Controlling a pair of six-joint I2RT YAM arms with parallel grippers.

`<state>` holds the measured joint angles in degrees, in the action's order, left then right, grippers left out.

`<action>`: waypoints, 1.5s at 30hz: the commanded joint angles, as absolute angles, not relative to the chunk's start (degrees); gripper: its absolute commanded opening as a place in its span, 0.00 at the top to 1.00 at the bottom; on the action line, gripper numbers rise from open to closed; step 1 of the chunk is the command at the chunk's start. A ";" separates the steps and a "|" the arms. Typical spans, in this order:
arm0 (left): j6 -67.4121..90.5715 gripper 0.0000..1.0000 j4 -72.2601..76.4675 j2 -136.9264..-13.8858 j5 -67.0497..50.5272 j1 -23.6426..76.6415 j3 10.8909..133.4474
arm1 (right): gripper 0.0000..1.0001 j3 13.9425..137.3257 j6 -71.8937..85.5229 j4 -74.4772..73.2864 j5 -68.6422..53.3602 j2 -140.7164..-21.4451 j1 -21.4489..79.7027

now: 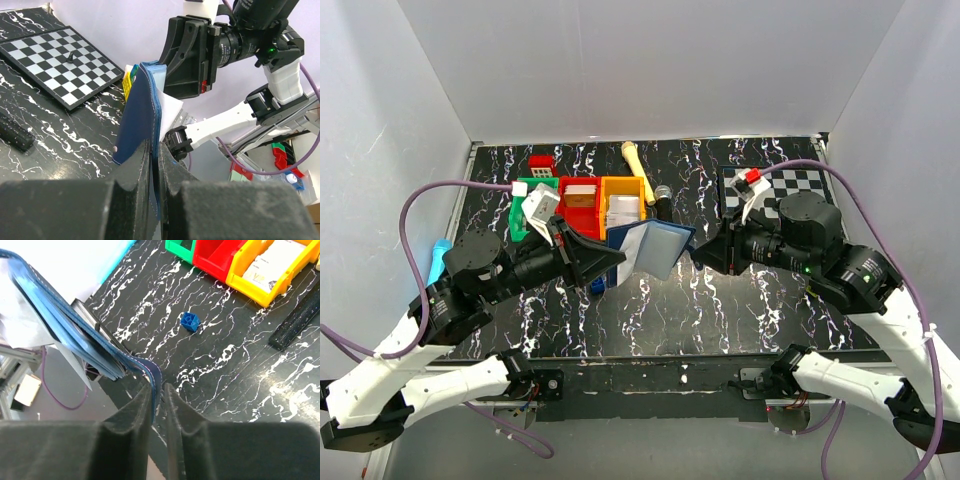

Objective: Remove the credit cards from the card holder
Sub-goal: Open the card holder.

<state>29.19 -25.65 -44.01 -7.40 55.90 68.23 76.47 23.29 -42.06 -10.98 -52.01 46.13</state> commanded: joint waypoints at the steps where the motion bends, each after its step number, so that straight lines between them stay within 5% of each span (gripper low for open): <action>1: 29.18 1.00 -22.59 -43.42 -9.93 55.90 70.40 | 0.86 76.55 22.33 -39.03 -12.65 -50.89 45.79; 3: 29.18 1.00 -21.63 -42.81 -10.98 55.90 69.79 | 0.99 76.38 21.01 -38.33 -14.23 -50.19 45.97; 22: 29.45 1.00 -18.81 -43.41 -16.17 55.90 66.62 | 0.99 67.68 24.60 -16.79 -46.22 -43.07 45.88; 31: 29.88 1.00 -13.28 -46.66 -15.03 55.90 61.44 | 0.99 69.60 29.35 -14.23 -47.73 -45.96 45.97; 45: 46.66 1.00 20.38 -47.20 -15.82 55.90 38.42 | 0.99 80.60 19.87 -45.43 -30.77 -52.12 45.88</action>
<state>39.90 7.46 -48.05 -15.11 55.86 41.71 77.78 23.51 -37.52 -37.58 -52.27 46.11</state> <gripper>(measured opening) 0.046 0.028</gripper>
